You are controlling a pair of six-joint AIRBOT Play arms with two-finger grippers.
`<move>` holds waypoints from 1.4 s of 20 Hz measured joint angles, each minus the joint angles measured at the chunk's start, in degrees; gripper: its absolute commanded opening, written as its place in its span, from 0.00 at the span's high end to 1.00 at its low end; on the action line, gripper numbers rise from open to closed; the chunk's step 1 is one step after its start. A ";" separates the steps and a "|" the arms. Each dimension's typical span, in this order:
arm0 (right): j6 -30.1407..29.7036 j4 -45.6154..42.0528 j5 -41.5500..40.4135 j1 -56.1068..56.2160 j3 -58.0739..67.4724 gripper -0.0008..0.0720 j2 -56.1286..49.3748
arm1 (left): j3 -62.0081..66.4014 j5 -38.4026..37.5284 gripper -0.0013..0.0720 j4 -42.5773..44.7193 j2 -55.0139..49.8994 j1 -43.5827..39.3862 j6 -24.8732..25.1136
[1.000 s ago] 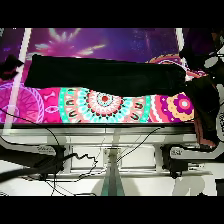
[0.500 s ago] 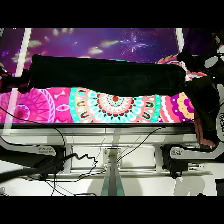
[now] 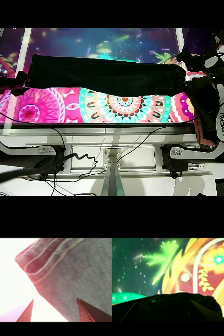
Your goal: Fold the clothes and pants, and hang the long-sleeved shirts on hangers.
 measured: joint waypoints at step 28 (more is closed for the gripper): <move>1.46 4.68 -5.25 44.44 15.85 0.96 -9.88 | 4.74 3.91 0.96 -7.78 24.28 -5.14 18.18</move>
